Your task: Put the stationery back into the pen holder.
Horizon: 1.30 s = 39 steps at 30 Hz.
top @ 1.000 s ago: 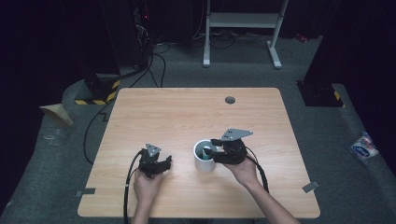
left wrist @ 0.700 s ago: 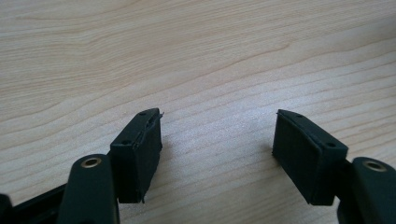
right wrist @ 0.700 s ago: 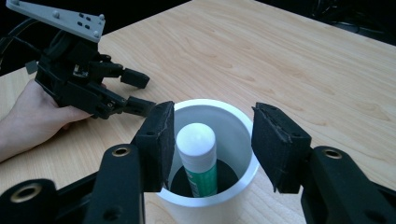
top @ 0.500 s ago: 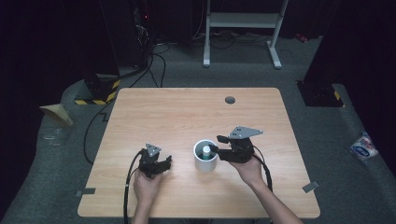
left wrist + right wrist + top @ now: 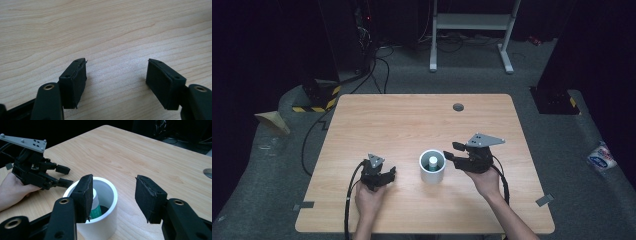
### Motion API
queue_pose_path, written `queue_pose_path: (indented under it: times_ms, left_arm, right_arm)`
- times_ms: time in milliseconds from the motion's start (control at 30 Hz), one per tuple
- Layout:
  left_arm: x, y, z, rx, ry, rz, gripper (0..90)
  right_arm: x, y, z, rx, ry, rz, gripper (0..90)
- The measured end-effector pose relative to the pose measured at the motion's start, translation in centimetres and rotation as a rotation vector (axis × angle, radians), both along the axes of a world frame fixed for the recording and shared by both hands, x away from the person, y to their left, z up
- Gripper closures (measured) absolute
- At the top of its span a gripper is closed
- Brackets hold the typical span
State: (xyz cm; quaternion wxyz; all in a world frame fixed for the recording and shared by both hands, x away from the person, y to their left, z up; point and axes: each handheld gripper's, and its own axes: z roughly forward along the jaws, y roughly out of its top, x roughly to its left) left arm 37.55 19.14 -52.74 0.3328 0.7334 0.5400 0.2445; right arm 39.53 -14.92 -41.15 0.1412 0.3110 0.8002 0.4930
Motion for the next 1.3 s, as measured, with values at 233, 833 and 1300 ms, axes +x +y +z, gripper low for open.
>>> queue_pose_path:
  times_ms: [233,833,1300]
  left_arm:
    - [0.0,0.0,0.0,0.0,0.0,0.0,32.7]
    - [0.0,0.0,0.0,0.001,0.0,0.0,32.7]
    - [0.0,0.0,0.0,0.0,0.0,0.0,32.7]
  right_arm:
    - [-0.1,-1.2,0.3,0.012,-0.01,-0.029,48.6]
    - [-0.5,-4.1,0.2,0.036,-0.015,-0.093,48.7]
    - [-0.7,-5.9,0.0,0.06,-0.009,-0.14,48.5]
